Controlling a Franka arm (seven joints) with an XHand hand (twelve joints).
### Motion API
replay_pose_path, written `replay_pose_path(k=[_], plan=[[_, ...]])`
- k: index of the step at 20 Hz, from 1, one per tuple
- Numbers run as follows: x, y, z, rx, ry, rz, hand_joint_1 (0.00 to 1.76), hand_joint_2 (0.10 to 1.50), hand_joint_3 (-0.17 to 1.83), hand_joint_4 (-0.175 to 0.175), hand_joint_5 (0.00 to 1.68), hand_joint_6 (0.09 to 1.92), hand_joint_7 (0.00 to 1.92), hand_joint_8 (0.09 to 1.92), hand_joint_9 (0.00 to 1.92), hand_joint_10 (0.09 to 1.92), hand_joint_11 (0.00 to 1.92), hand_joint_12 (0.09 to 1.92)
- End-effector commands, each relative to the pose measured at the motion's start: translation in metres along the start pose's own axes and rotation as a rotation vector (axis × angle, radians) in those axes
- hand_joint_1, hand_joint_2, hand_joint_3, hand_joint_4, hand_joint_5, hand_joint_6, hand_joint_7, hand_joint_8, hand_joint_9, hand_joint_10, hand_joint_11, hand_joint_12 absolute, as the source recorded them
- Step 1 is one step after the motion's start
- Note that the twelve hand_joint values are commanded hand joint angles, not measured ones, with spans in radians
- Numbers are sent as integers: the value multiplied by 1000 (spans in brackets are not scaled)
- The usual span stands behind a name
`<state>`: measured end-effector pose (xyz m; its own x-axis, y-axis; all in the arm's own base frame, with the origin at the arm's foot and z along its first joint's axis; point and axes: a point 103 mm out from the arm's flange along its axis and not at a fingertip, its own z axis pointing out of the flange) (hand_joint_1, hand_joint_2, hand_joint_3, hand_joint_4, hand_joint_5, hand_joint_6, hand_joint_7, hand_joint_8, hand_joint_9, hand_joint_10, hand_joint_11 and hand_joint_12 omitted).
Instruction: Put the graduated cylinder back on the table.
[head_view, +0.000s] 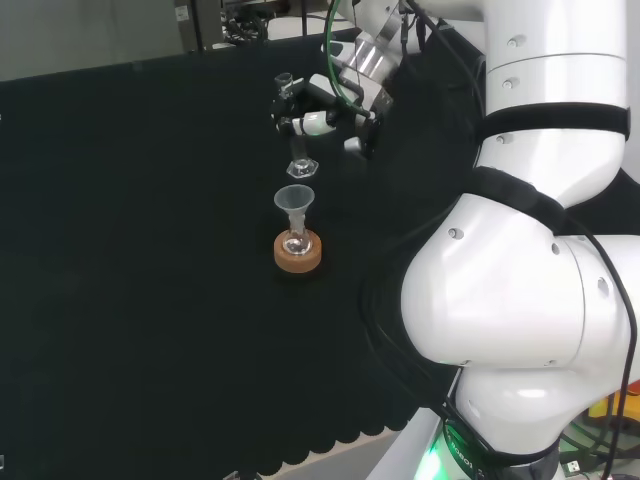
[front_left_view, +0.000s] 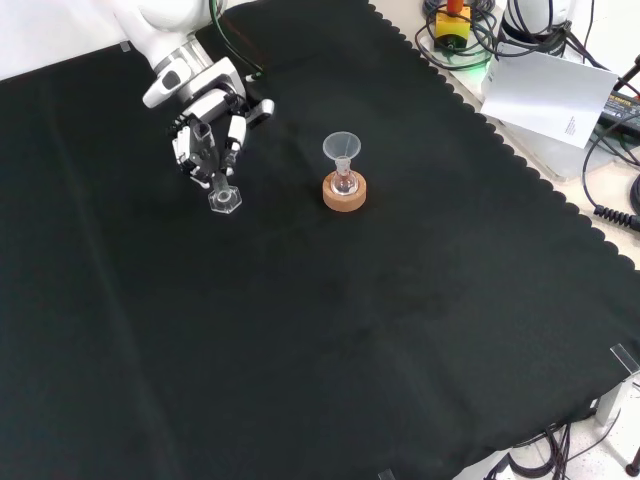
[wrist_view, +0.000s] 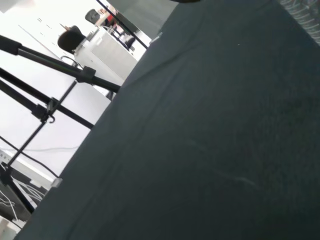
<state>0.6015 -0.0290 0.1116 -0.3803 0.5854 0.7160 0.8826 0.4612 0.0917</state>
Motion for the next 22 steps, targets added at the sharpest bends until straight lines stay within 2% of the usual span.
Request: replay_pose_path(k=[1,8,14,17,19,20,22], plan=[[-6,9,6,-36,12,-9,1230,1192,3,-175,822,1241,845,1235,1247,201,1059,818],[-10,7,7,-46,-26,-16,1225,1202,2,-175,807,1263,826,1261,1214,210,1027,843],[-13,3,10,-47,-13,4,1219,1213,1,-175,786,1290,803,1291,1181,236,996,879],[-13,2,12,-36,-12,9,1136,1220,2,-175,788,1295,851,858,1162,257,985,887],[-13,1,12,-30,-7,11,1256,1231,11,-109,819,1045,867,731,1144,269,976,889],[-13,0,12,-28,-10,13,1287,1228,13,-89,835,945,868,700,1137,273,975,890],[-13,-2,11,-24,-8,19,1183,1218,8,-143,810,1145,864,681,1130,282,982,902]])
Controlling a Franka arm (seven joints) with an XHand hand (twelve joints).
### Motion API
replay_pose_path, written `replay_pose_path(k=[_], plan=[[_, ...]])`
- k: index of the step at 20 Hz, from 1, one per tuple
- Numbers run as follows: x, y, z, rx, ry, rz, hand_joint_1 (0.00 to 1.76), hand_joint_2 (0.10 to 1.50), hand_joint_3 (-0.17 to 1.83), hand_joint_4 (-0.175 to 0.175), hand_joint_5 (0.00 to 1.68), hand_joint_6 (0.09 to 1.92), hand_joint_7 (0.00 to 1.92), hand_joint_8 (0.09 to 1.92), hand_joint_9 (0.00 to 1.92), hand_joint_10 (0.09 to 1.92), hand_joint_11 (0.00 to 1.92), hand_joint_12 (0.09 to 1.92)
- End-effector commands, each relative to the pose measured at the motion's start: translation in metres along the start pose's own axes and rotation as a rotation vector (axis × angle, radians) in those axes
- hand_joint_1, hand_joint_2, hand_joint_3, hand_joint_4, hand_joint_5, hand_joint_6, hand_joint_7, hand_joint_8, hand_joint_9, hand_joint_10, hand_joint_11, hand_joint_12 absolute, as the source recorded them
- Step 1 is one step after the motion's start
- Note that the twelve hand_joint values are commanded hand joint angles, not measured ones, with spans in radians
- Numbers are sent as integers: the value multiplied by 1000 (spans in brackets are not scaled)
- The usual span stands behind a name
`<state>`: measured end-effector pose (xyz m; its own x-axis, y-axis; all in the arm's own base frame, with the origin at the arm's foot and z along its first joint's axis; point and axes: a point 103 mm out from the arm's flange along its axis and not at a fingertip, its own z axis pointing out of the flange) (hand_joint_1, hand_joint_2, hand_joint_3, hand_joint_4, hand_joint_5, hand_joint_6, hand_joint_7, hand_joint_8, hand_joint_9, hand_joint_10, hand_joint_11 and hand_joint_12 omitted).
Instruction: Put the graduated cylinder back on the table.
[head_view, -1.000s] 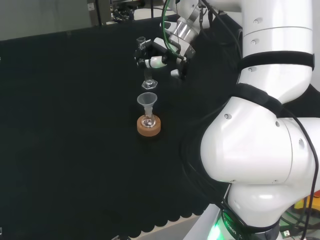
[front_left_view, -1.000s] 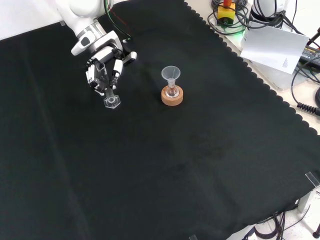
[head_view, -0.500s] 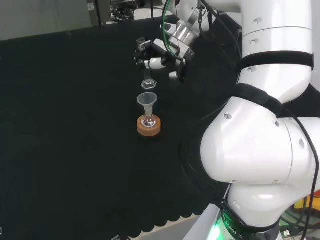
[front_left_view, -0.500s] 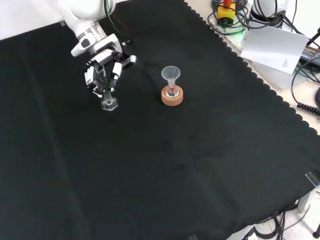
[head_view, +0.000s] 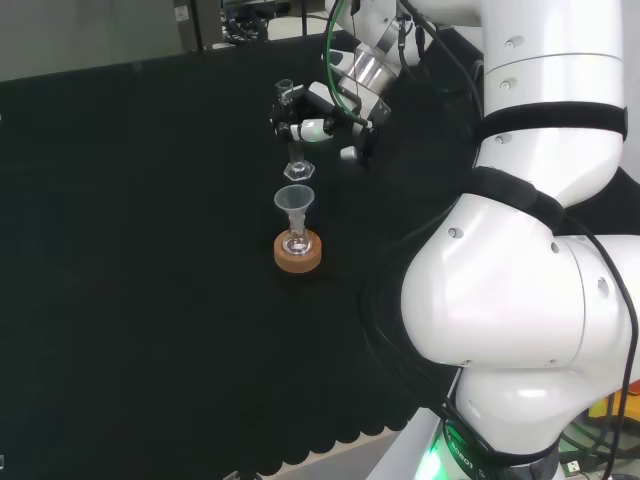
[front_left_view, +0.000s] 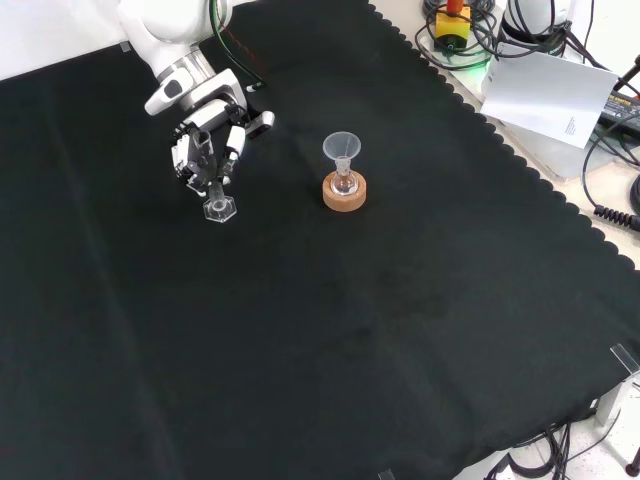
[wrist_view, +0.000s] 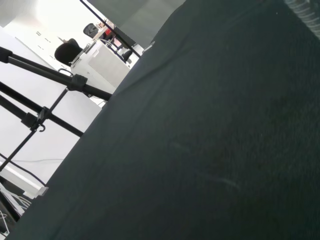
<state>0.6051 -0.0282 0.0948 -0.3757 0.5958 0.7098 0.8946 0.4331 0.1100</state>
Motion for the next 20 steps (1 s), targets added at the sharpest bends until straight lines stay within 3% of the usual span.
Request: replay_pose_path(k=[1,3,5,8,13,20], plan=[[-1,-5,-1,14,3,15,1151,1217,7,-159,799,1212,859,678,1127,284,987,907],[-1,-7,-3,18,4,22,1127,1210,2,-172,800,1250,846,674,1121,285,999,921],[-3,-10,-6,18,11,30,1187,1180,-20,-97,792,976,822,657,1109,274,1001,936],[-5,-14,-12,7,43,39,1178,1159,-87,-55,794,739,767,627,1075,245,916,997],[-5,-16,-24,4,45,53,1048,1128,-173,-51,645,657,604,633,910,253,659,1174],[-2,-18,-46,0,-3,63,982,1065,-175,-64,472,556,458,675,685,496,486,1276]])
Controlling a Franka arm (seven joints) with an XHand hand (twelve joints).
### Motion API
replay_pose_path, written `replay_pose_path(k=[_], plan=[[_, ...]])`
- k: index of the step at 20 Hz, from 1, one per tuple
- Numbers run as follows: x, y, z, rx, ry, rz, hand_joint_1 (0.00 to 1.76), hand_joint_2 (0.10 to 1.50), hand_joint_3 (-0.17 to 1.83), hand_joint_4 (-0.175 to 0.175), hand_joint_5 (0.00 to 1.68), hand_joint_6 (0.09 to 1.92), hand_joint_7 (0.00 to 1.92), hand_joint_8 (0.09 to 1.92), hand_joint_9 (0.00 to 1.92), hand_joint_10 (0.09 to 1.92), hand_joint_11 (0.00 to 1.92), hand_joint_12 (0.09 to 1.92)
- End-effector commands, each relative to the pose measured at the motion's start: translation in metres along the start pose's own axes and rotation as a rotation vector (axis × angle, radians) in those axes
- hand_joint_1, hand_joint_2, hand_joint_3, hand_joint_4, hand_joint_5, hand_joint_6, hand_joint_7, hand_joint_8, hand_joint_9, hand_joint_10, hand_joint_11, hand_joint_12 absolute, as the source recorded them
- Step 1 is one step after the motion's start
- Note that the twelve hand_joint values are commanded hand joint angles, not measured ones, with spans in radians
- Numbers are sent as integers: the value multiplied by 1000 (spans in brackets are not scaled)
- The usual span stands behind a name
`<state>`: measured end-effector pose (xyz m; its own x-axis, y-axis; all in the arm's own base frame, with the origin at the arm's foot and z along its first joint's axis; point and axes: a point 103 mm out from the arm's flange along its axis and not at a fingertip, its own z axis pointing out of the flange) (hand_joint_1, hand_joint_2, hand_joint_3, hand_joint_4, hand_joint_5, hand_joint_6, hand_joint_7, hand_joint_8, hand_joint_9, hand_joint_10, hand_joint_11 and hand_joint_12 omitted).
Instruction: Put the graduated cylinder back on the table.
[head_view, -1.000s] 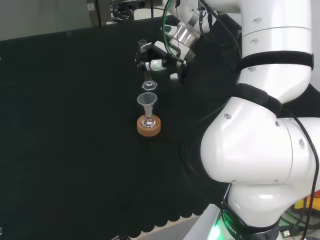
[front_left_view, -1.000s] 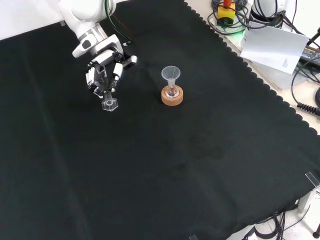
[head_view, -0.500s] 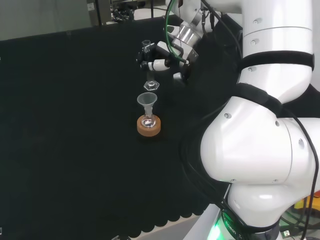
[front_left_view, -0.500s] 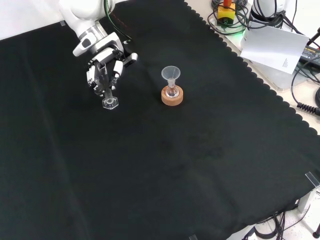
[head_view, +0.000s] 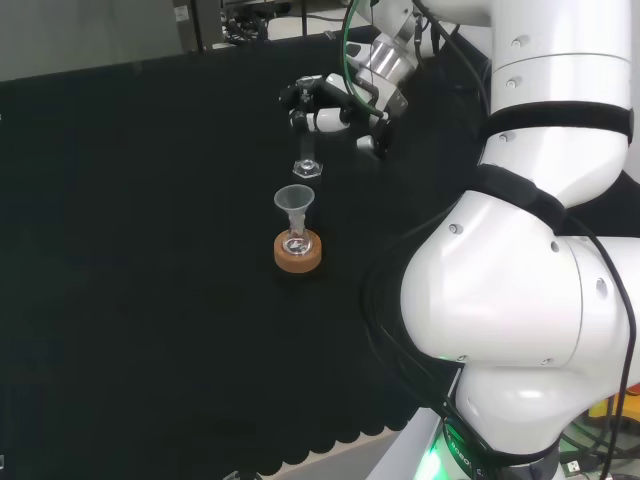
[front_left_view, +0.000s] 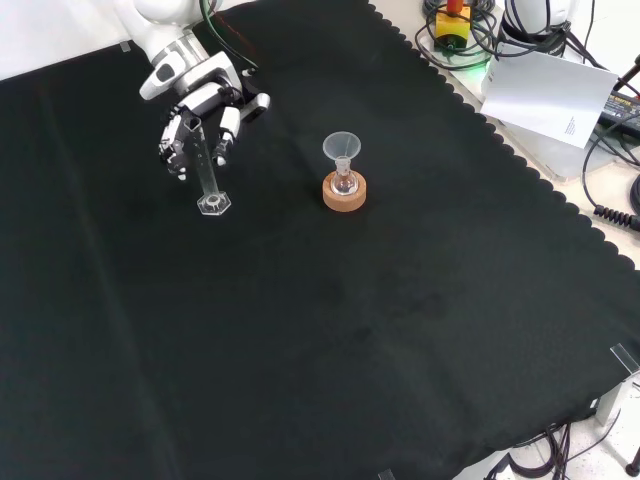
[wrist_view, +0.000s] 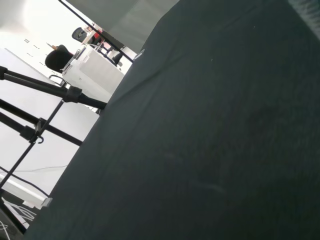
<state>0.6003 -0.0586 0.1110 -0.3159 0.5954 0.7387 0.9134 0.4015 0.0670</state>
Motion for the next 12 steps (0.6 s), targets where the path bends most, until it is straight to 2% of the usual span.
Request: replay_pose_path(k=[1,6,12], plan=[[5,-3,-20,-11,-49,7,978,1058,-175,-67,439,521,427,680,644,524,458,1288],[16,-6,-54,-39,-108,-3,954,1020,-175,-72,367,361,263,698,441,647,307,1337],[46,-13,-103,-74,-195,-8,939,1008,-175,-73,360,305,209,701,377,680,225,1355]])
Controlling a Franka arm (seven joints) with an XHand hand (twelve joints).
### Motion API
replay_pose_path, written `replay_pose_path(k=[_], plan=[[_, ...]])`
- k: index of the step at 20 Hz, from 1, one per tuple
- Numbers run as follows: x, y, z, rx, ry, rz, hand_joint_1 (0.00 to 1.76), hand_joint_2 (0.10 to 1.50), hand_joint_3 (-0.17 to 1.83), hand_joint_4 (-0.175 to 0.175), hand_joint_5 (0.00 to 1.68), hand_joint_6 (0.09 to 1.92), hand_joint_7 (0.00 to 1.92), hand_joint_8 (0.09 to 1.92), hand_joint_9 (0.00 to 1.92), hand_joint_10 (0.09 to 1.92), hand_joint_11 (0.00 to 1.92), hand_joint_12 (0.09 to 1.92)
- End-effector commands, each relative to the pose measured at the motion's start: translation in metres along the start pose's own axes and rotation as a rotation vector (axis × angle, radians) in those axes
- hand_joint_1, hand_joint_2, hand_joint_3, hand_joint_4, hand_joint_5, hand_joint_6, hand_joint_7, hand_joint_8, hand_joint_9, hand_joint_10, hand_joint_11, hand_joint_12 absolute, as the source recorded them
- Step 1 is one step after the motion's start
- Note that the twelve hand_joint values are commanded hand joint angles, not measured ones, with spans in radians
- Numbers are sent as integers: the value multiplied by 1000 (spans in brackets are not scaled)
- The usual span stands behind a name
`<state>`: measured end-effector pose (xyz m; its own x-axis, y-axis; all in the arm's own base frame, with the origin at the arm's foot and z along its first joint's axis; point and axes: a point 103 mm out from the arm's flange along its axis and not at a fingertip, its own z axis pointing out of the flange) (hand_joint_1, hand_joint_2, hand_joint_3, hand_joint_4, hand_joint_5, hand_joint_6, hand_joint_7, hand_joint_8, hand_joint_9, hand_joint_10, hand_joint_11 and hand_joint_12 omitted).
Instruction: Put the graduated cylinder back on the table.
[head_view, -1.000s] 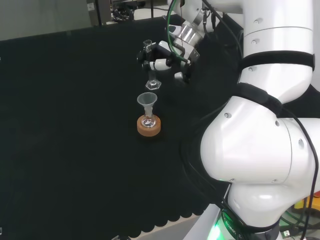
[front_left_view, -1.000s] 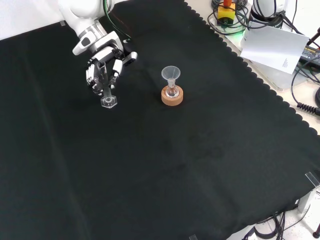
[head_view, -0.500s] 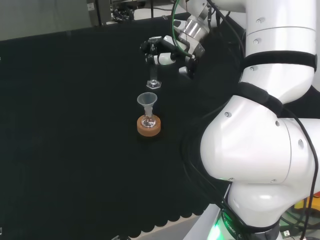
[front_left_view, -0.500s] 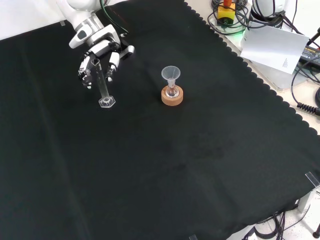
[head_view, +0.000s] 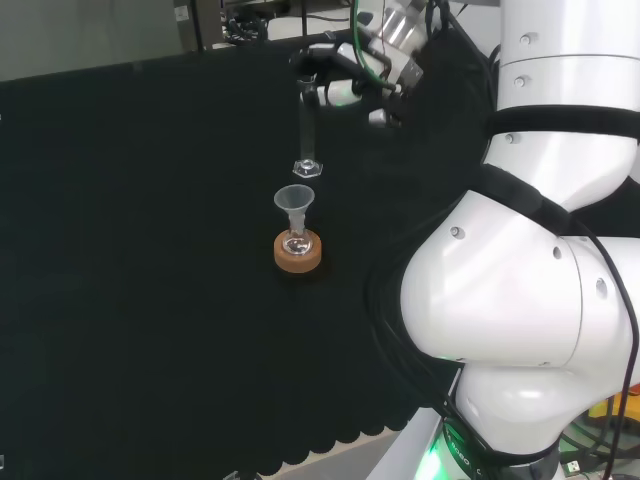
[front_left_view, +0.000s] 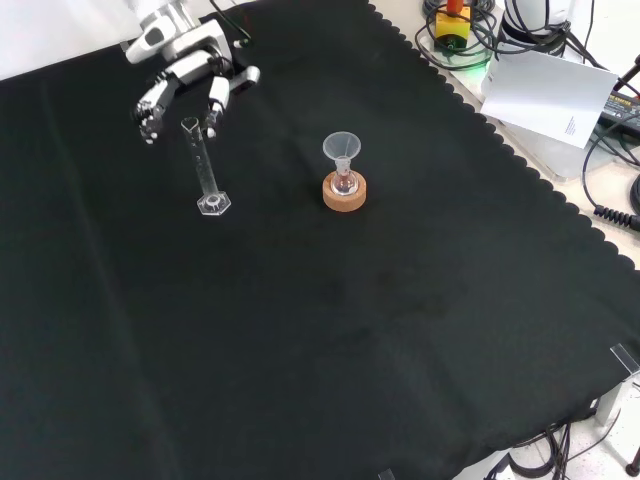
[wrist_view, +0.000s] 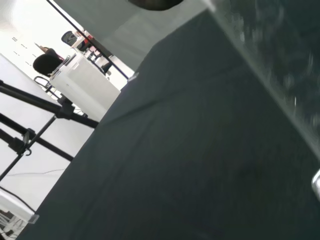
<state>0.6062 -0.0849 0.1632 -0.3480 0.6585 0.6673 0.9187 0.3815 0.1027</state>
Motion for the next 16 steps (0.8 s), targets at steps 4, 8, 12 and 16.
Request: replay_pose_path(k=[4,8,12,16], plan=[[44,-19,-71,-38,-171,-4,932,1006,-175,-73,368,276,199,706,357,695,208,1367],[73,-36,-86,-40,-237,-3,929,1003,-175,-72,369,267,191,704,346,698,200,1366],[104,-56,-93,-45,-286,3,927,1002,-175,-72,370,260,183,703,341,700,193,1366],[135,-77,-97,-53,-329,6,926,1002,-175,-72,370,255,180,703,339,702,190,1367]])
